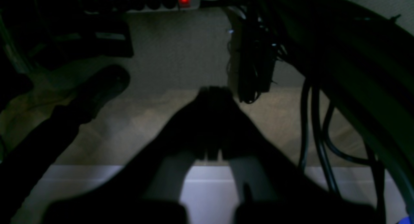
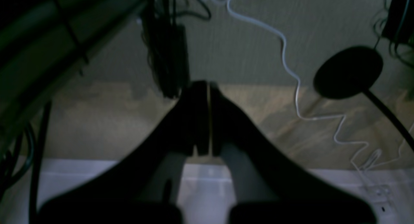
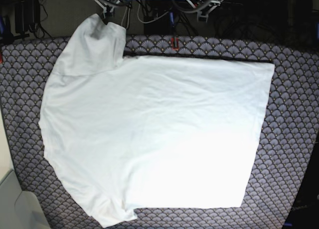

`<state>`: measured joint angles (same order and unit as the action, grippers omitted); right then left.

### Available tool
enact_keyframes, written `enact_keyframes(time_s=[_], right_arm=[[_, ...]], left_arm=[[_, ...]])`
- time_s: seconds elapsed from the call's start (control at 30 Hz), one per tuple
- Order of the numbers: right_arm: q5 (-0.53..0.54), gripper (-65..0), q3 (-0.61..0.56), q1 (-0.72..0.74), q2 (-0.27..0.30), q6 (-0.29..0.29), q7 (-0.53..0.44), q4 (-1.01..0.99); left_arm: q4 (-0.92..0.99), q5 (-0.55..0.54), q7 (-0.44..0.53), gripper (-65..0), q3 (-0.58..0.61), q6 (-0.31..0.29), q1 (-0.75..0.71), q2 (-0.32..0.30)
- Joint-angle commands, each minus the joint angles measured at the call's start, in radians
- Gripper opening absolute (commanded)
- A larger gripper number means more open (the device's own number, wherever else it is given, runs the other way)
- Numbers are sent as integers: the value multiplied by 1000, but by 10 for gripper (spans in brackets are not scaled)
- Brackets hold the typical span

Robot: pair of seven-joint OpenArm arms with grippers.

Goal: Fold the T-shirt properly

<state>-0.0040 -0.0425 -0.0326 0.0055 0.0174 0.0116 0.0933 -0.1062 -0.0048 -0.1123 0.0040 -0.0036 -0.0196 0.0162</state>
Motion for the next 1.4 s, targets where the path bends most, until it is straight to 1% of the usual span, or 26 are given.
enact_keyframes(time_s=[0.0, 1.03, 1.3, 1.37], right_arm=[[-3, -650, -1, -13, 3, -15, 3, 3], [-3, -650, -1, -16, 9, -15, 4, 9], [-3, -650, -1, -34, 9, -15, -5, 12], [-3, -650, -1, -49, 9, -14, -5, 20]], left_arm=[[-3, 4, 0, -647, 3, 0, -4, 0], [-3, 4, 0, -647, 3, -2, -6, -2], [-10, 4, 6, -647, 3, -6, -49, -2], [-65, 4, 6, -647, 3, -6, -82, -3]])
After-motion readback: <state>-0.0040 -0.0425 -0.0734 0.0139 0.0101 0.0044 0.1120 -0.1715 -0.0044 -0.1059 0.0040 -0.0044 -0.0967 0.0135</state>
